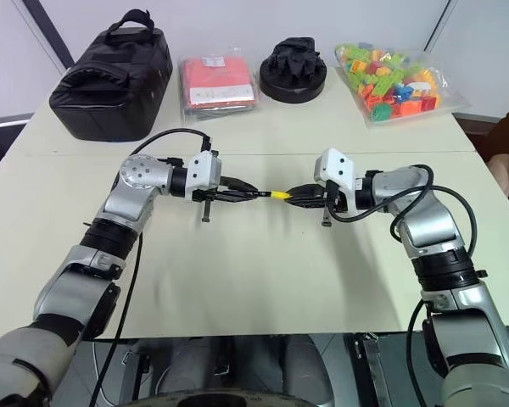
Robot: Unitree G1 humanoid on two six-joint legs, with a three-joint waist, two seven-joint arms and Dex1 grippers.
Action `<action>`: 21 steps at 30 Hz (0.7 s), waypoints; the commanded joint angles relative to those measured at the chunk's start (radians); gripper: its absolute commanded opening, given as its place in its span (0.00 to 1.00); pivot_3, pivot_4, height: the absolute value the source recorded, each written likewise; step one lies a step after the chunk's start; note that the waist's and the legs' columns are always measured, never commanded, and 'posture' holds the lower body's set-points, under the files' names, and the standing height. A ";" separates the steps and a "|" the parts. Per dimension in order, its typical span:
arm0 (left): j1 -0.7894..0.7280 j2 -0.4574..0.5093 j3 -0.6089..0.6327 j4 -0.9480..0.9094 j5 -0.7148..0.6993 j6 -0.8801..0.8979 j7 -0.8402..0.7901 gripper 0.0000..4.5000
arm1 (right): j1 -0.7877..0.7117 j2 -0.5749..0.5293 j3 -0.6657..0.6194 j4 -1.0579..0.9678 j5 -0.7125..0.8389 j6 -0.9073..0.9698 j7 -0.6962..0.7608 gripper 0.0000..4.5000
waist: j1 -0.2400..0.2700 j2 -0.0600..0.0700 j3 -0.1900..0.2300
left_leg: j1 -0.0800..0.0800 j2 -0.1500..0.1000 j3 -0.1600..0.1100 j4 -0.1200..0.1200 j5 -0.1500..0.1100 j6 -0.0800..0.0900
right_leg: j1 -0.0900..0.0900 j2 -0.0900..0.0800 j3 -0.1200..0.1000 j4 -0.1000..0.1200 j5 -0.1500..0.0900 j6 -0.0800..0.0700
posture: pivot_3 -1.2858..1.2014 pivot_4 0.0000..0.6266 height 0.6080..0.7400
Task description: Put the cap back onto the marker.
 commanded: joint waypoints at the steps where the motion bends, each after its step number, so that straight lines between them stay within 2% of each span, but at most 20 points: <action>1: -0.026 -0.003 -0.017 -0.035 0.006 -0.021 -0.012 0.00 | -0.068 0.016 0.022 0.010 -0.008 -0.031 0.041 0.01 | 0.000 0.000 0.000 | 0.000 0.000 0.000 0.000 0.000 0.000 | 0.000 0.000 0.000 0.000 0.000 0.000 | 0.52 0.24 1.00; 14: -0.011 -0.015 -0.018 -0.045 0.017 -0.030 -0.004 0.00 | -0.138 0.040 0.041 0.061 -0.039 -0.045 0.086 0.01 | 0.000 0.000 0.000 | 0.000 0.000 0.000 0.000 0.000 0.000 | 0.000 0.000 0.000 0.000 0.000 0.000 | 0.52 0.24 1.00; 21: -0.017 -0.032 -0.012 -0.030 0.017 -0.034 0.014 0.00 | -0.136 0.120 0.035 -0.010 0.000 0.040 0.038 0.01 | 0.000 0.000 0.000 | 0.000 0.000 0.000 0.000 0.000 0.000 | 0.000 0.000 0.000 0.000 0.000 0.000 | 0.52 0.24 1.00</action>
